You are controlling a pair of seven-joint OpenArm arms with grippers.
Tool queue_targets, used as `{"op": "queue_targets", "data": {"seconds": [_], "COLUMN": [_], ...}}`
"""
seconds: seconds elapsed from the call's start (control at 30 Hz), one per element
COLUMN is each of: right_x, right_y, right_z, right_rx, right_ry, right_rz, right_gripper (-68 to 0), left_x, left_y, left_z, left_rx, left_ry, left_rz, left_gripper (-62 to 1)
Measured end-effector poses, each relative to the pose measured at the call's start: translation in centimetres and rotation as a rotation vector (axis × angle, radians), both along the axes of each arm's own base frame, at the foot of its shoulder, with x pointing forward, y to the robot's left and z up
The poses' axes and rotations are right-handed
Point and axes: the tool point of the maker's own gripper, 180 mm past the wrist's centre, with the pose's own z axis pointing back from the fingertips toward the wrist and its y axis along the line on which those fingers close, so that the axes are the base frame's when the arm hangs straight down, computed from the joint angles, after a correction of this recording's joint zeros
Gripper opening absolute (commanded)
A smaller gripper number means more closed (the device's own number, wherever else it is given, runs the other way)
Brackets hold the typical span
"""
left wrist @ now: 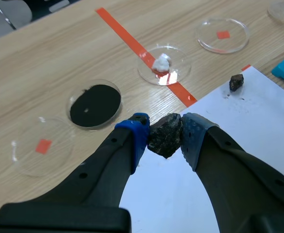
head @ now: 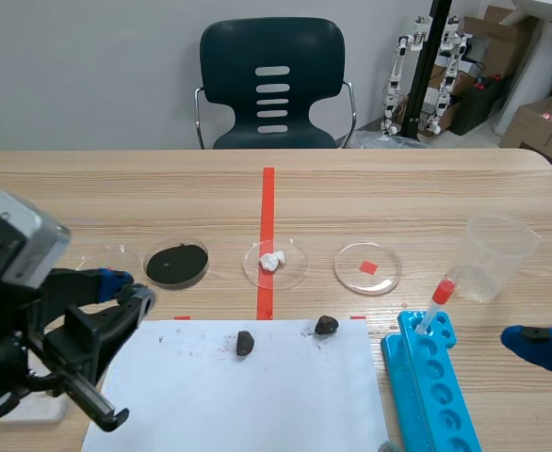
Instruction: Put the mineral in the empty petri dish
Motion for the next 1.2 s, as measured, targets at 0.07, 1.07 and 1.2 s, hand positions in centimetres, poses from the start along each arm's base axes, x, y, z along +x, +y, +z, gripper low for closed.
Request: {"op": "queue_targets", "data": {"seconds": [0.07, 1.07, 1.2], "right_x": [0.0, 0.0, 0.0], "right_y": [0.0, 0.0, 0.0], "right_z": [0.0, 0.0, 0.0], "right_rx": [0.001, 0.000, 0.000], "right_ry": [0.000, 0.000, 0.000], "right_rz": [0.000, 0.000, 0.000], "right_gripper": [0.4, 0.4, 0.4], "left_x": [1.3, 16.3, 15.5], "left_y": [-0.4, 10.4, 11.2], "left_z": [-0.2, -8.9, -10.3], "left_rx": [-0.015, -0.051, -0.017], "left_ry": [0.005, 0.453, 0.487], "left_rz": [0.015, 0.654, 0.675], "left_gripper": [-49.4, -49.3, -49.3]}}
